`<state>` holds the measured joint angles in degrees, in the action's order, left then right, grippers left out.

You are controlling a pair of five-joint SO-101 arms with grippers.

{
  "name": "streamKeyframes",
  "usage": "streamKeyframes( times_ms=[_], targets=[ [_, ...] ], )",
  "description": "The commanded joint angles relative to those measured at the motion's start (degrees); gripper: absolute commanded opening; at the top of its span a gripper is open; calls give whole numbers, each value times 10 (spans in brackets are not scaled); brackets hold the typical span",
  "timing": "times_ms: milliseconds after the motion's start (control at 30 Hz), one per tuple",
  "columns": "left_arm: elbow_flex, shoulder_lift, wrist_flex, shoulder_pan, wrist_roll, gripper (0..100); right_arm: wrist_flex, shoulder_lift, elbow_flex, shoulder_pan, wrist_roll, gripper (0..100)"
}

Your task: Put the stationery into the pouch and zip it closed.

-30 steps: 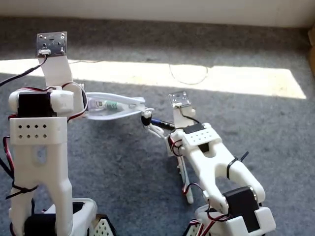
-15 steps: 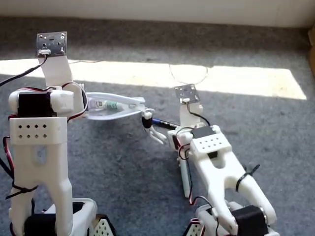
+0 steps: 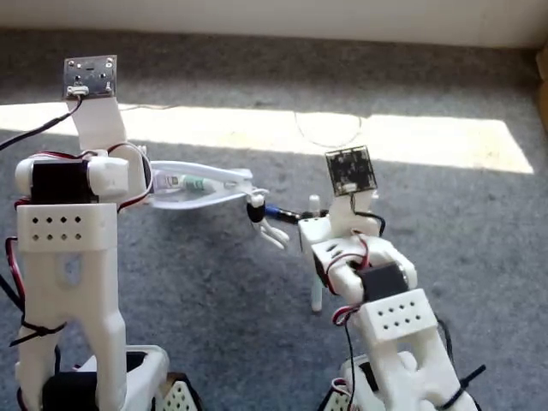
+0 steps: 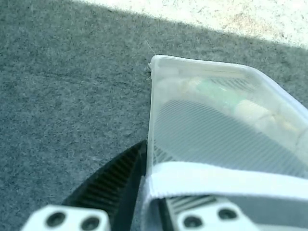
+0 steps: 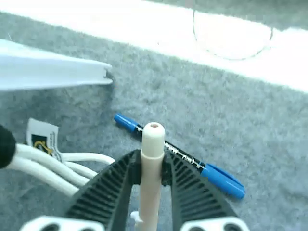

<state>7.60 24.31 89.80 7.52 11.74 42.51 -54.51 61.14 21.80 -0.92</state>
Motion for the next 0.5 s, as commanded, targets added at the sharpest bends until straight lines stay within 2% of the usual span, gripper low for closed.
streamKeyframes(
  times_ms=[0,300,467],
  targets=[
    [4,-10,-11,9,1,7,-8,-109,-4,-6,1,40],
    [4,-11,-11,9,1,7,37,-261,-9,-4,1,40],
    [4,-11,-11,9,1,7,36,-339,-11,-3,-45,40]
  ],
)
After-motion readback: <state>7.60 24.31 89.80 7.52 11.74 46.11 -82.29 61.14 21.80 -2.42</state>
